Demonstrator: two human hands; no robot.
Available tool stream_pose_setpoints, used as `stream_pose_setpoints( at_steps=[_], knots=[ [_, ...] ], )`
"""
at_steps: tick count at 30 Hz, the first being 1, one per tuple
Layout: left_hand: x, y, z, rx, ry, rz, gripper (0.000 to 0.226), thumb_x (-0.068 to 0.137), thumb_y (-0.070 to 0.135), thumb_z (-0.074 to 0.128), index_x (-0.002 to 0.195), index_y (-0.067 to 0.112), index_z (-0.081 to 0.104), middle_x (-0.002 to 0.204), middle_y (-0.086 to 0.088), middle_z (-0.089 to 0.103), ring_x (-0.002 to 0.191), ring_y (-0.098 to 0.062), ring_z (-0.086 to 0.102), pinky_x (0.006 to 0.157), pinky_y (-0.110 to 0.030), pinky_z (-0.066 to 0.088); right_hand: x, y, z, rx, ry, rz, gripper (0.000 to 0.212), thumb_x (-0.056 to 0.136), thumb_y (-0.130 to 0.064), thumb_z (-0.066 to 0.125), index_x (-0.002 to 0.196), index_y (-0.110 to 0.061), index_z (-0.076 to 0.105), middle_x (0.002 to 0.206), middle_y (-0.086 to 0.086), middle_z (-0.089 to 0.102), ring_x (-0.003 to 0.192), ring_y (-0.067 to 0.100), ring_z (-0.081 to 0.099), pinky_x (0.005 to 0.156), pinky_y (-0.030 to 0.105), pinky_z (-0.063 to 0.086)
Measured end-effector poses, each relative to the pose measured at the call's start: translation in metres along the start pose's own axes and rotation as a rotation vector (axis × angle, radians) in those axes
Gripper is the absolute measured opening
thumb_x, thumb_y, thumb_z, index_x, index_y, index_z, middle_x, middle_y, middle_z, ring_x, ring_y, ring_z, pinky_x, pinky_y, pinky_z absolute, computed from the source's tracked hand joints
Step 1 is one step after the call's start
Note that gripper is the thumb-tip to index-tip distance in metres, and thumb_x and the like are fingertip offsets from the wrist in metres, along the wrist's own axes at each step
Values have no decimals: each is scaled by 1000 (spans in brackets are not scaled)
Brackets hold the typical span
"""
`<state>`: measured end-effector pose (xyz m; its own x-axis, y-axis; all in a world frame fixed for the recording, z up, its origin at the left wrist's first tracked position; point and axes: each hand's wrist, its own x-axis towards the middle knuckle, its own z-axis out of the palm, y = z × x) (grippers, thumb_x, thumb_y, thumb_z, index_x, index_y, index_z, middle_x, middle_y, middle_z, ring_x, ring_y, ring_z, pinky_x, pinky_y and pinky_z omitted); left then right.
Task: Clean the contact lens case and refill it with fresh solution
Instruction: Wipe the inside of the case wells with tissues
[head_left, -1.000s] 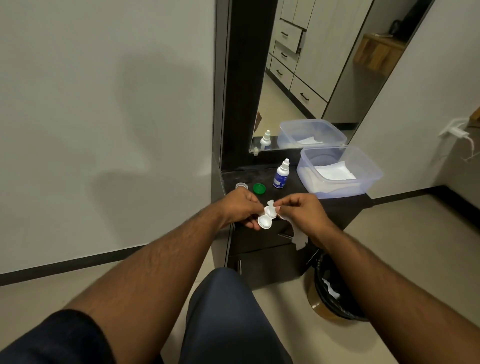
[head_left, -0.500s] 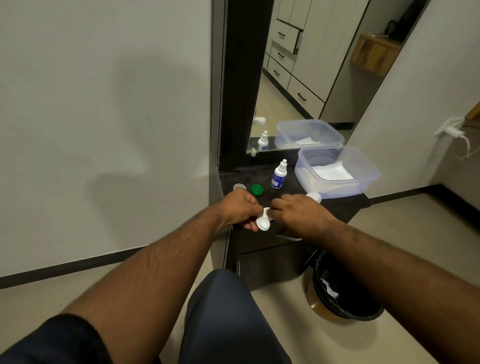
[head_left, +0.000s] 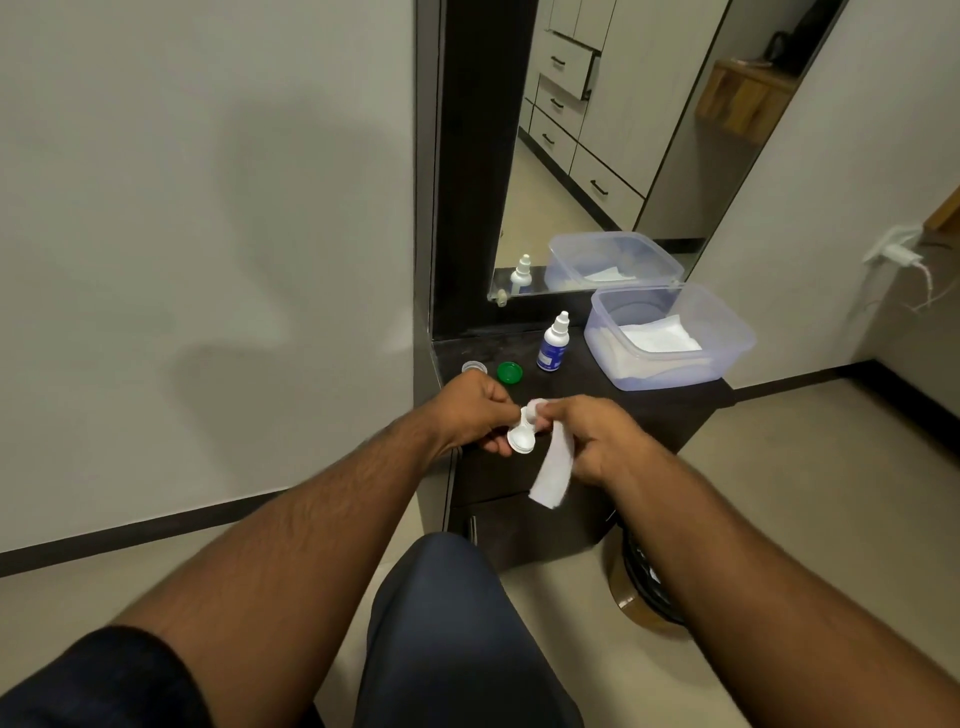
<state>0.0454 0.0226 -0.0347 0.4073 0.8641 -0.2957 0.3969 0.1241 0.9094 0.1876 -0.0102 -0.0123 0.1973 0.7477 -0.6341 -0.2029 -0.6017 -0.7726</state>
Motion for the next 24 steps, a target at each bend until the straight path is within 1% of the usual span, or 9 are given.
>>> stream_pose_setpoints(
  at_steps=[2,4,5,7,9,11,15,20,24],
  knots=[
    [0,-2,2,3,14,9,12,90,6,60,87,-2,68,76,-14,69,50,-8,65,48,-16,52,-4,4,-8,373,-60,5,12,92,-3,51,97,-5,62,70,8,55,64,15,53,65,33,50],
    [1,-2,2,2,13,13,14,91,6,59,91,-5,68,81,-16,70,50,-7,64,48,-16,52,-6,6,-18,397,-36,-125,12,92,-5,53,98,-7,64,72,5,57,64,12,52,63,27,46],
    [1,-3,2,2,11,12,15,91,6,59,93,-6,67,83,-18,70,50,-7,64,48,-15,52,-7,6,-22,272,-2,-219,14,91,-7,55,101,-7,66,76,5,61,69,12,54,67,25,45],
    [2,-3,1,0,7,12,17,91,6,59,96,-7,67,85,-19,70,50,-7,65,48,-15,51,-7,4,-30,-195,62,-451,17,91,-11,59,104,-10,69,91,2,68,81,9,58,71,23,43],
    [2,-3,-1,2,-11,13,17,91,6,59,96,-7,68,80,-16,70,52,-7,65,49,-16,52,-4,0,-37,-656,10,-680,16,89,-14,62,101,-13,72,97,-3,67,87,5,59,72,19,43],
    [1,-3,-2,2,-28,11,16,91,6,59,96,-5,69,77,-13,70,53,-8,66,50,-16,53,0,-4,-38,-941,-90,-809,15,87,-12,64,99,-14,73,98,-1,68,90,9,62,79,22,47],
    [0,-2,-3,1,-45,11,15,91,6,59,96,-5,68,75,-12,70,55,-8,66,51,-16,53,6,-16,-32,-1261,-140,-947,20,85,-15,67,104,-17,69,105,0,68,98,14,62,85,27,48],
    [-1,-5,-2,16,-26,48,12,90,4,58,88,-3,67,76,-12,70,56,-9,66,53,-18,55,7,-34,-16,-1775,-301,-1048,28,90,-24,60,117,-18,61,116,1,63,108,16,56,87,22,40],
    [-1,-8,-1,24,-19,77,12,89,2,58,87,-6,67,73,-12,69,54,-11,66,51,-18,54,10,-37,-15,-1858,-306,-1110,25,91,-29,58,113,-17,62,112,1,64,104,16,57,88,27,46]
  ],
)
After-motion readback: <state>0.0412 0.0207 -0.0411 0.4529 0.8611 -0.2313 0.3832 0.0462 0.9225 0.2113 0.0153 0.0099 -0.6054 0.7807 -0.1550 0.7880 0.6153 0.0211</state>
